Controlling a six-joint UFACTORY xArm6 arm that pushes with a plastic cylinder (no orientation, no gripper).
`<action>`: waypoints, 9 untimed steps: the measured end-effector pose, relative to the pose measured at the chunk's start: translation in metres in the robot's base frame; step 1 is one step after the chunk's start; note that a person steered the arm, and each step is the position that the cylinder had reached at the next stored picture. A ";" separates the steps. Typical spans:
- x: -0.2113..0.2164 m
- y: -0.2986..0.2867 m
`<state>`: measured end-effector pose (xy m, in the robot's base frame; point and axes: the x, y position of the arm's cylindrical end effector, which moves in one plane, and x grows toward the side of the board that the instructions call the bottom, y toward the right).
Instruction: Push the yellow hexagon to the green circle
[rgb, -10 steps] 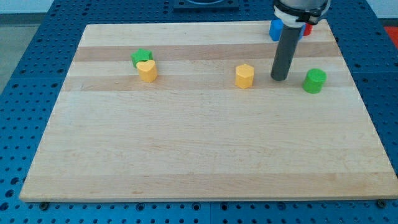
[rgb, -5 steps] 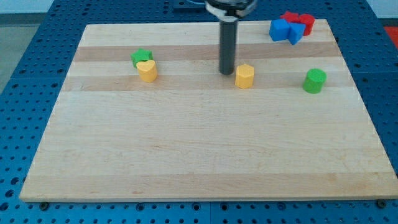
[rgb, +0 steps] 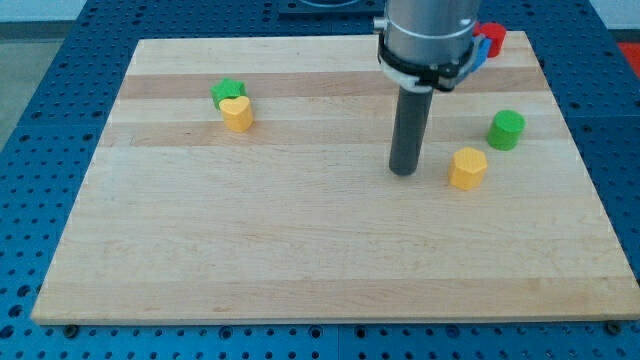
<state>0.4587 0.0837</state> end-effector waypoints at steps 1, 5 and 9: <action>0.020 0.028; -0.021 0.083; 0.046 -0.100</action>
<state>0.5043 -0.0166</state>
